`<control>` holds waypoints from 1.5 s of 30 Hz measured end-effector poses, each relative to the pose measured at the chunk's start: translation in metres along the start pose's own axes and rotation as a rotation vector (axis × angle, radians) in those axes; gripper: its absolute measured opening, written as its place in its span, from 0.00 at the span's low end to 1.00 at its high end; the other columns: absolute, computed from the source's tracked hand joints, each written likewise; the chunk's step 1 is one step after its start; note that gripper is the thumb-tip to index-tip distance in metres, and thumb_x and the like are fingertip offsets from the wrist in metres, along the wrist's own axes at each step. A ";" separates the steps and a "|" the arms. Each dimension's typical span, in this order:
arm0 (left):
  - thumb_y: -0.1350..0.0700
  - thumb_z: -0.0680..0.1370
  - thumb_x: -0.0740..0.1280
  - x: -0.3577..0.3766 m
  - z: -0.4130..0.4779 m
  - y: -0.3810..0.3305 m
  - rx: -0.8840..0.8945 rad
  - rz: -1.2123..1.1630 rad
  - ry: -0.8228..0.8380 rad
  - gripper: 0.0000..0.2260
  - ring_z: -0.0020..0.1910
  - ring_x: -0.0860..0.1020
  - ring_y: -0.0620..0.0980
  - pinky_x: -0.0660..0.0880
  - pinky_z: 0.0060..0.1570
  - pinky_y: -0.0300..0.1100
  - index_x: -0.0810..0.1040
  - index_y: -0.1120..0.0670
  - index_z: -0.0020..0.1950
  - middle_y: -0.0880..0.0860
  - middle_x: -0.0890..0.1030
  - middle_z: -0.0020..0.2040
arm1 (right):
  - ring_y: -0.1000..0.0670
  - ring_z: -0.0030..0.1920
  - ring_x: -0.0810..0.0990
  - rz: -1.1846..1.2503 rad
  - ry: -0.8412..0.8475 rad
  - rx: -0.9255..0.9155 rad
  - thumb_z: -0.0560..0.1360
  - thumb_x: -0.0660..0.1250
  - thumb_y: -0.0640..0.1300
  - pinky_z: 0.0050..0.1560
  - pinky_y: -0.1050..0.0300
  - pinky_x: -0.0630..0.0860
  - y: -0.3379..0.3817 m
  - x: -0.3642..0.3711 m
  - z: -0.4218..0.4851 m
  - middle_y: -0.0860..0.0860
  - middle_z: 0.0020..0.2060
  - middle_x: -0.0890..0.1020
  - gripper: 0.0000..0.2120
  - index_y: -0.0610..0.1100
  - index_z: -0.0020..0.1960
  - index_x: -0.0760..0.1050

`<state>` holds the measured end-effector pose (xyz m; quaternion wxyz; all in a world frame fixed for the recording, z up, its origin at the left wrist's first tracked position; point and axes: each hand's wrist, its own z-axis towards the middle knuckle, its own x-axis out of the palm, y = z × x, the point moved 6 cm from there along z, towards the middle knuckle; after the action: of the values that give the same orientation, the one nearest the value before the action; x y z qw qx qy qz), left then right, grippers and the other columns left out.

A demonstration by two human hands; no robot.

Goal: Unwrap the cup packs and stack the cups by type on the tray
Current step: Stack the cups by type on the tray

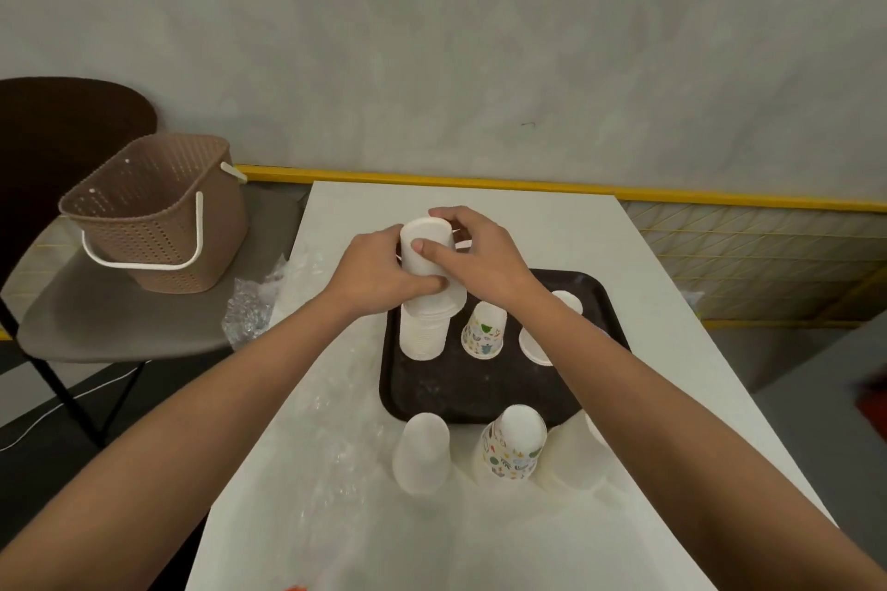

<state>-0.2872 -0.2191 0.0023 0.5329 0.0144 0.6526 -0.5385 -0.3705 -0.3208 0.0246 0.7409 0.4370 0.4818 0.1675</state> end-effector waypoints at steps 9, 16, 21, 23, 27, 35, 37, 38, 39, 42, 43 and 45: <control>0.46 0.65 0.76 0.010 0.034 0.010 0.027 0.015 -0.047 0.27 0.45 0.77 0.47 0.73 0.45 0.40 0.77 0.53 0.60 0.50 0.82 0.53 | 0.55 0.56 0.73 0.024 -0.025 0.032 0.72 0.71 0.48 0.55 0.63 0.71 -0.021 0.003 0.026 0.50 0.63 0.74 0.25 0.46 0.67 0.70; 0.44 0.62 0.76 0.039 0.037 0.031 -0.026 0.066 0.084 0.29 0.47 0.79 0.51 0.76 0.47 0.44 0.77 0.54 0.59 0.51 0.82 0.52 | 0.54 0.55 0.74 -0.019 0.037 0.137 0.73 0.70 0.49 0.51 0.65 0.69 -0.055 0.019 0.026 0.50 0.63 0.75 0.25 0.46 0.67 0.69; 0.48 0.64 0.77 0.058 0.034 0.046 -0.055 0.073 0.138 0.27 0.49 0.79 0.52 0.76 0.49 0.46 0.76 0.54 0.60 0.52 0.82 0.53 | 0.50 0.58 0.75 -0.040 0.085 0.190 0.72 0.71 0.49 0.54 0.61 0.71 -0.074 0.032 0.021 0.49 0.63 0.75 0.27 0.46 0.68 0.68; 0.48 0.64 0.77 0.062 0.033 0.049 -0.070 0.063 0.147 0.27 0.49 0.79 0.52 0.76 0.49 0.46 0.76 0.54 0.59 0.52 0.82 0.52 | 0.50 0.59 0.75 -0.049 0.096 0.200 0.73 0.71 0.49 0.55 0.60 0.71 -0.079 0.036 0.020 0.49 0.63 0.75 0.27 0.46 0.69 0.68; 0.50 0.65 0.78 0.064 0.033 0.051 -0.087 0.030 0.149 0.27 0.51 0.79 0.53 0.76 0.50 0.45 0.76 0.54 0.61 0.52 0.82 0.54 | 0.48 0.60 0.75 -0.042 0.095 0.213 0.73 0.70 0.49 0.59 0.56 0.72 -0.081 0.038 0.020 0.49 0.64 0.74 0.27 0.46 0.70 0.67; 0.49 0.65 0.78 0.054 0.015 0.057 -0.160 -0.017 0.122 0.36 0.58 0.77 0.52 0.71 0.52 0.39 0.69 0.54 0.70 0.53 0.78 0.62 | 0.49 0.61 0.74 -0.067 0.033 0.181 0.72 0.72 0.50 0.61 0.54 0.73 -0.076 0.035 0.012 0.49 0.66 0.71 0.31 0.48 0.71 0.64; 0.49 0.64 0.79 0.050 0.007 0.060 -0.198 -0.037 0.083 0.39 0.61 0.76 0.53 0.72 0.57 0.44 0.67 0.54 0.71 0.53 0.76 0.65 | 0.49 0.62 0.73 -0.079 -0.005 0.181 0.72 0.71 0.51 0.61 0.55 0.73 -0.074 0.030 0.009 0.50 0.67 0.70 0.31 0.49 0.71 0.64; 0.48 0.64 0.79 0.047 0.003 0.062 -0.217 -0.043 0.060 0.39 0.61 0.76 0.54 0.72 0.58 0.46 0.66 0.54 0.71 0.54 0.76 0.64 | 0.49 0.63 0.73 -0.084 -0.020 0.180 0.72 0.71 0.51 0.61 0.56 0.72 -0.073 0.028 0.006 0.50 0.68 0.69 0.30 0.49 0.70 0.65; 0.47 0.64 0.78 0.045 -0.002 0.063 -0.232 -0.050 0.032 0.38 0.60 0.76 0.53 0.73 0.57 0.45 0.67 0.54 0.70 0.54 0.77 0.62 | 0.50 0.63 0.73 -0.089 -0.033 0.176 0.72 0.71 0.51 0.61 0.56 0.72 -0.073 0.025 0.003 0.50 0.68 0.69 0.30 0.49 0.70 0.65; 0.47 0.65 0.78 0.039 -0.017 0.063 -0.249 -0.088 -0.032 0.32 0.53 0.77 0.49 0.72 0.52 0.40 0.71 0.54 0.64 0.52 0.80 0.54 | 0.51 0.63 0.73 -0.110 -0.043 0.148 0.72 0.71 0.51 0.61 0.58 0.71 -0.071 0.023 -0.009 0.51 0.67 0.69 0.28 0.49 0.69 0.66; 0.47 0.65 0.78 0.038 -0.023 0.063 -0.249 -0.100 -0.039 0.31 0.51 0.77 0.48 0.71 0.50 0.39 0.72 0.54 0.63 0.51 0.80 0.52 | 0.52 0.62 0.72 -0.115 -0.039 0.140 0.72 0.71 0.51 0.61 0.58 0.71 -0.071 0.024 -0.014 0.51 0.66 0.70 0.28 0.48 0.69 0.66; 0.47 0.64 0.78 0.037 -0.037 0.062 -0.247 -0.125 -0.036 0.29 0.50 0.76 0.46 0.71 0.50 0.38 0.73 0.53 0.62 0.49 0.80 0.50 | 0.53 0.60 0.73 -0.127 -0.025 0.128 0.73 0.70 0.51 0.61 0.58 0.71 -0.070 0.025 -0.023 0.51 0.64 0.71 0.26 0.48 0.68 0.67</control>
<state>-0.2913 -0.1873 -0.0727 0.5077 -0.1015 0.7038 -0.4865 -0.3906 -0.3318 -0.0502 0.7266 0.4538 0.5091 0.0836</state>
